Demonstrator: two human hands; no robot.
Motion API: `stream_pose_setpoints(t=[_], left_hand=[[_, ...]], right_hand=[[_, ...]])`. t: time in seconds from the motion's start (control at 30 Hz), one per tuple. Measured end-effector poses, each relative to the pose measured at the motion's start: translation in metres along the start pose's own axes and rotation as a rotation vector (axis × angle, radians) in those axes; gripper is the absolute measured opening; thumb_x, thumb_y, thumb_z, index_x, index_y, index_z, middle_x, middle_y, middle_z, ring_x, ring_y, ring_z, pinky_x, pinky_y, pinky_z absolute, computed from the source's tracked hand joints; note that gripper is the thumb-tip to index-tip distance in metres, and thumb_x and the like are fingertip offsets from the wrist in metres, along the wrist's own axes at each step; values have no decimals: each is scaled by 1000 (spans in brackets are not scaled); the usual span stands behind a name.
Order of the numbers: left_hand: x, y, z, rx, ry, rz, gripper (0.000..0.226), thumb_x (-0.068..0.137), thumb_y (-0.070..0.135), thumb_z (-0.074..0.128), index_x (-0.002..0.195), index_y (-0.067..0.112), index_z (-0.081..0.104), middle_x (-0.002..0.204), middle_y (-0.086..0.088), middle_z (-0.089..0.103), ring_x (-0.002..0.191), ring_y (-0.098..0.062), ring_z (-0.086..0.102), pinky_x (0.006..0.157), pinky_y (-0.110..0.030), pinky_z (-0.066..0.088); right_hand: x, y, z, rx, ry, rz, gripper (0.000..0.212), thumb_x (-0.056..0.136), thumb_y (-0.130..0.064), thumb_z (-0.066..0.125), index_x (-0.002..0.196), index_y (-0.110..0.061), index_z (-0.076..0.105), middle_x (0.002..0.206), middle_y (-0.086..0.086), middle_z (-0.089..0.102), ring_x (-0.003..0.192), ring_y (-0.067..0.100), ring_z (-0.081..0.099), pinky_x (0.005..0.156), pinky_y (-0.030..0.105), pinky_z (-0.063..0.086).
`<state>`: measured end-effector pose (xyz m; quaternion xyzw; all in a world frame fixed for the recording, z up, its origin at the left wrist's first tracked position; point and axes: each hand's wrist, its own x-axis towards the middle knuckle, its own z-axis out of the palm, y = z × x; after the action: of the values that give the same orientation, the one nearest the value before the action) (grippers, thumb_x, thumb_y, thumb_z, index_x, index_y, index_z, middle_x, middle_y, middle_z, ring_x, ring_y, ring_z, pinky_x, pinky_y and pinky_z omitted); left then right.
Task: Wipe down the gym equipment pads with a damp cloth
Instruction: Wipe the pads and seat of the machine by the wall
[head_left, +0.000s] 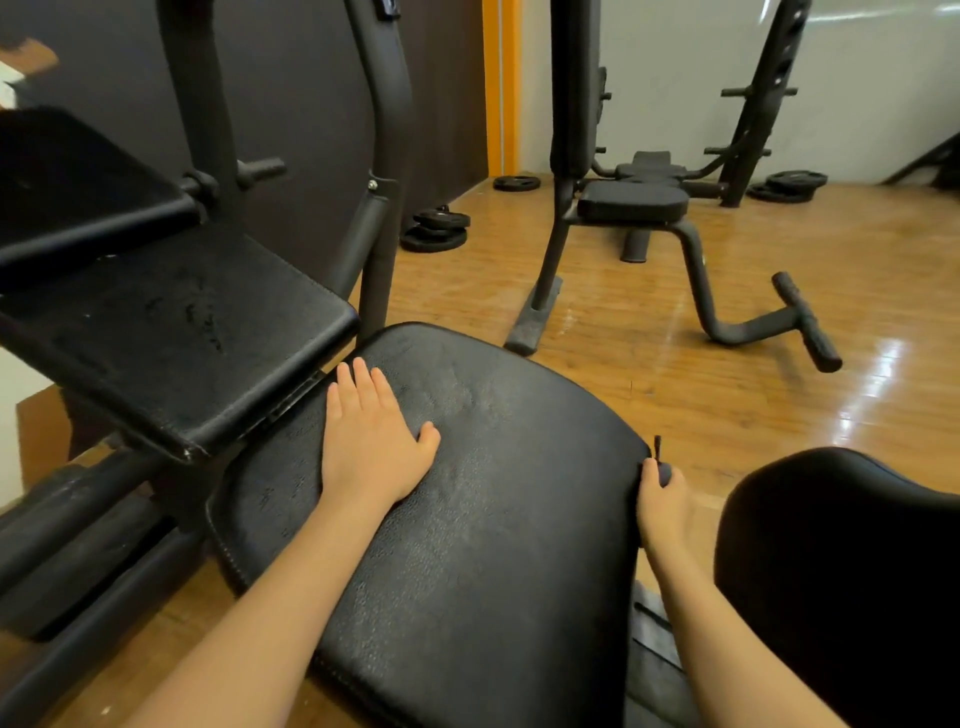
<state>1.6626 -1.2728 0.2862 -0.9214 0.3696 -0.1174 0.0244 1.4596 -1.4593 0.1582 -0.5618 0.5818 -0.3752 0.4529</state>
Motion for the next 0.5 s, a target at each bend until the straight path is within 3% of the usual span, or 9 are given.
stream_pose_setpoints(t=[0.13,0.27,0.33,0.4,0.43,0.5], left_hand=[[1,0,0,15,-5,-2,85,94,57,26,150,-2,4,158,-23,0,146,-35,-1,119,-42,3],[0,-1,1,20,0,-1,84,94,57,25,151,-2,5,158,-22,2,146,-35,1,119,-42,4],[-2,-1,0,19,1,0,83,94,56,26,151,-2,7,158,-22,4,147,-34,2,119,-42,5],[-4,0,-1,11,-6,12,82,95,55,28,150,-2,9,158,-21,5,147,-33,3,119,-41,6],[-6,0,-2,-2,-12,23,81,95,53,30,150,-2,9,158,-21,6,147,-33,3,119,-41,6],[-14,1,-2,-48,-14,50,78,96,50,32,151,-1,12,159,-19,8,147,-31,5,119,-41,7]], right_hand=[[-19,-2,-1,37,7,-17,24,98,-24,40,81,-8,46,74,4,46,72,23,45,61,33,30],[-52,0,-7,59,-26,-79,25,96,-22,40,73,-13,41,73,3,43,73,25,44,58,32,32],[-69,10,-7,29,-42,-146,20,94,-25,41,87,-10,52,93,7,55,95,31,53,75,34,41],[-79,20,-7,-40,-57,-159,27,95,-20,43,115,-4,53,122,9,54,118,28,48,96,38,39],[-80,23,-7,-56,-58,-151,28,95,-17,43,118,-3,51,123,8,52,117,25,47,97,37,39],[-75,17,-9,-65,-81,-139,9,95,-14,41,98,-7,45,104,8,49,97,19,47,82,31,39]])
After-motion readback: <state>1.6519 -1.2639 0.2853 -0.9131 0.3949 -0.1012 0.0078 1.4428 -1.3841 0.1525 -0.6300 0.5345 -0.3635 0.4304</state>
